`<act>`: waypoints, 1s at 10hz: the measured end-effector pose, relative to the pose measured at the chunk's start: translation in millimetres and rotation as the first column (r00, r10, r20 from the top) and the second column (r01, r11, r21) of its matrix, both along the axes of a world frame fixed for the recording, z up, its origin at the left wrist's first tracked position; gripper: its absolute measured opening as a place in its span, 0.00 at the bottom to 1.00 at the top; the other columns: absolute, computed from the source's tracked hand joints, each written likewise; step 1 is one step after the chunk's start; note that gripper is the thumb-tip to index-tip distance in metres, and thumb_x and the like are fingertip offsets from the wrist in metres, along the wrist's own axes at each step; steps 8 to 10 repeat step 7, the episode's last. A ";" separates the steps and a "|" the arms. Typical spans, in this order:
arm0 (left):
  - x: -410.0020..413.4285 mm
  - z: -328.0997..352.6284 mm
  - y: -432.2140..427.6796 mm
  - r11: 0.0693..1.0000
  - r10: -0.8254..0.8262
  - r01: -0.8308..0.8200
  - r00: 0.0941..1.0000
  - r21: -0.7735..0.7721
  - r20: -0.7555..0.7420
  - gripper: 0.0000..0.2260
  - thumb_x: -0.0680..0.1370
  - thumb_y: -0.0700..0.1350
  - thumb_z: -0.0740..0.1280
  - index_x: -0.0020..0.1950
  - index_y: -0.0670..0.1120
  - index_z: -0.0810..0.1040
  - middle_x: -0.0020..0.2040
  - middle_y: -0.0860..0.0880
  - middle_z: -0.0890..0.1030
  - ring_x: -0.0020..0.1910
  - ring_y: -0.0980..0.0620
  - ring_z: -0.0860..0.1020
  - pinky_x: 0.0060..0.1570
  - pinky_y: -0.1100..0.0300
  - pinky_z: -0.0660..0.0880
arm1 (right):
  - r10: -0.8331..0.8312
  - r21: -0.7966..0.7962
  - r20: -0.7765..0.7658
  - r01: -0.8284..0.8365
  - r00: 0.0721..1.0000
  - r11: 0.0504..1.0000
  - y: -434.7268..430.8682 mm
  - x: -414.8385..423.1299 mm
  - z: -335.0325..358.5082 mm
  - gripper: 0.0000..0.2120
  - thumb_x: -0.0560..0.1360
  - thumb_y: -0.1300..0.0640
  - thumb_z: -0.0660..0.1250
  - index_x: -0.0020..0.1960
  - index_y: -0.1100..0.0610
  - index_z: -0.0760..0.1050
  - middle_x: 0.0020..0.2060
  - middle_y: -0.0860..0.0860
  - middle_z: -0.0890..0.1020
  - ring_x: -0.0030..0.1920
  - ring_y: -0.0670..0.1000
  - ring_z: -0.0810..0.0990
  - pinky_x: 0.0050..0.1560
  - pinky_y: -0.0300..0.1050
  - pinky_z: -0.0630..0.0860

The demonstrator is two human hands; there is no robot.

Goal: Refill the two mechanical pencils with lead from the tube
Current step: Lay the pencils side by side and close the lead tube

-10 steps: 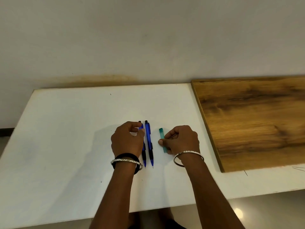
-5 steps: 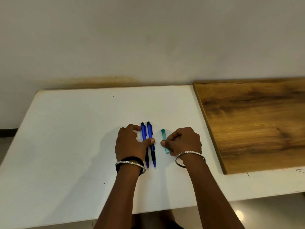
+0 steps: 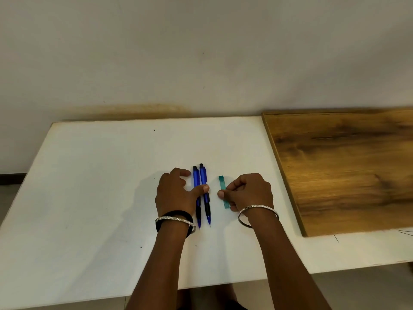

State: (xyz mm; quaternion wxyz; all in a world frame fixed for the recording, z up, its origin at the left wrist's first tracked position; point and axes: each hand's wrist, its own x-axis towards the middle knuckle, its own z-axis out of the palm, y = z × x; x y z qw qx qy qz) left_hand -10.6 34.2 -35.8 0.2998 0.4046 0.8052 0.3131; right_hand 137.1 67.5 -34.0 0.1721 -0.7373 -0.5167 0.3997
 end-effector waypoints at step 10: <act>-8.0 -1.0 0.3 0.997 0.070 -0.071 0.995 0.013 0.071 0.16 0.68 0.51 0.76 0.53 0.50 0.78 0.43 0.51 0.79 0.45 0.50 0.78 0.43 0.58 0.71 | -0.035 0.004 -0.039 0.035 0.999 0.999 1.9 5.7 6.7 0.17 0.63 0.45 0.80 0.38 0.57 0.81 0.34 0.56 0.85 0.37 0.57 0.85 0.47 0.55 0.83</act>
